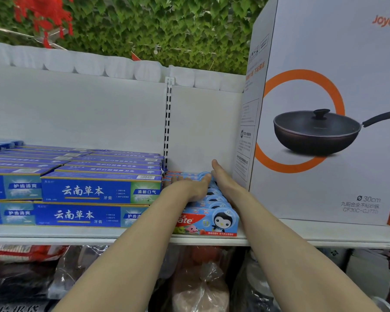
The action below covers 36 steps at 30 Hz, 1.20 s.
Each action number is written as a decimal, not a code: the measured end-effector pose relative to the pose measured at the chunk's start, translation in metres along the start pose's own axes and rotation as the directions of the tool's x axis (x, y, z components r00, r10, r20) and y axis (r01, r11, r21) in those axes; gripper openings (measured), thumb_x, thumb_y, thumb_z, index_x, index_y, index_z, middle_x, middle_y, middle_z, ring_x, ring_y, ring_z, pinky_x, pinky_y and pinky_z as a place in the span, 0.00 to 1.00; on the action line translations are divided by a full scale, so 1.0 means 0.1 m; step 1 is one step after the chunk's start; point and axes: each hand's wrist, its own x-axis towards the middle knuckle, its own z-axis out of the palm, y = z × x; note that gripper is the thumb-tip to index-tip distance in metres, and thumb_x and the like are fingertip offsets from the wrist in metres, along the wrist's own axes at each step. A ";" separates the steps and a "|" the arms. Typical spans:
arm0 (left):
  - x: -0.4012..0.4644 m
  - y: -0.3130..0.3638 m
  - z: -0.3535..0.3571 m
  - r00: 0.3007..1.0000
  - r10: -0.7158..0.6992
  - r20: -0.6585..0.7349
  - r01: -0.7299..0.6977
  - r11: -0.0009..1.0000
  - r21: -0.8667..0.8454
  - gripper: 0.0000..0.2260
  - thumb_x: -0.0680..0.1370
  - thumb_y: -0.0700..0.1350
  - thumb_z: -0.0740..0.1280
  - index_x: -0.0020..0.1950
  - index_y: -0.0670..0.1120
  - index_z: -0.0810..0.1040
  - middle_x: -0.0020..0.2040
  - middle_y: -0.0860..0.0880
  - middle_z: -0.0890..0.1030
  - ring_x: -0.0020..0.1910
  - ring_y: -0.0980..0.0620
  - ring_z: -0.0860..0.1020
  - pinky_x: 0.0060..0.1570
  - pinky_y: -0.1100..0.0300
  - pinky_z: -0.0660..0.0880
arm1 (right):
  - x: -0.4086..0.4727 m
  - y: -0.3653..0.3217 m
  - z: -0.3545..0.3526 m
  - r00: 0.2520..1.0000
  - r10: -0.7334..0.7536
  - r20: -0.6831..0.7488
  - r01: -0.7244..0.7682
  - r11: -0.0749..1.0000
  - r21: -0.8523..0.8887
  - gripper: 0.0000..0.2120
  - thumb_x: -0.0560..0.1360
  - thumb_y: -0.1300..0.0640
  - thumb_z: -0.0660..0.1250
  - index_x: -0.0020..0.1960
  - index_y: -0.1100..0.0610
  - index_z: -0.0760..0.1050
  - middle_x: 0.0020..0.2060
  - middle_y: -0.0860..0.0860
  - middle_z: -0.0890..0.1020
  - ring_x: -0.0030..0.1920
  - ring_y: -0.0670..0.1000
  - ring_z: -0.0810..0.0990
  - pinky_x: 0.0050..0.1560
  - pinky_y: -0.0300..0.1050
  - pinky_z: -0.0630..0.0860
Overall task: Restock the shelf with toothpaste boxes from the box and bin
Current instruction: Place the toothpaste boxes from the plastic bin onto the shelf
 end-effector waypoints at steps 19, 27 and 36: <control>-0.03 0.07 0.05 0.996 0.039 -0.074 -0.032 0.996 0.088 0.42 0.77 0.73 0.36 0.82 0.45 0.44 0.82 0.40 0.44 0.81 0.42 0.41 0.76 0.39 0.40 | -0.07 0.03 -0.04 1.000 -0.006 0.029 0.006 1.000 0.009 0.31 0.84 0.37 0.47 0.60 0.63 0.74 0.52 0.57 0.82 0.44 0.49 0.80 0.40 0.39 0.75; -0.07 0.08 0.04 0.997 0.023 -0.067 -0.020 0.999 0.045 0.44 0.76 0.74 0.36 0.82 0.44 0.44 0.82 0.39 0.43 0.81 0.42 0.40 0.75 0.40 0.38 | -0.11 0.00 -0.02 0.999 -0.028 0.030 0.028 1.000 0.014 0.36 0.84 0.36 0.43 0.77 0.63 0.61 0.72 0.61 0.71 0.71 0.58 0.71 0.46 0.41 0.74; -0.12 0.07 0.04 0.994 0.021 -0.105 -0.020 1.000 0.005 0.42 0.78 0.73 0.38 0.83 0.46 0.46 0.82 0.40 0.45 0.81 0.41 0.42 0.76 0.40 0.42 | -0.26 -0.04 -0.02 0.998 -0.016 -0.054 0.019 0.998 0.052 0.35 0.84 0.36 0.45 0.80 0.60 0.58 0.76 0.57 0.67 0.74 0.58 0.68 0.60 0.46 0.67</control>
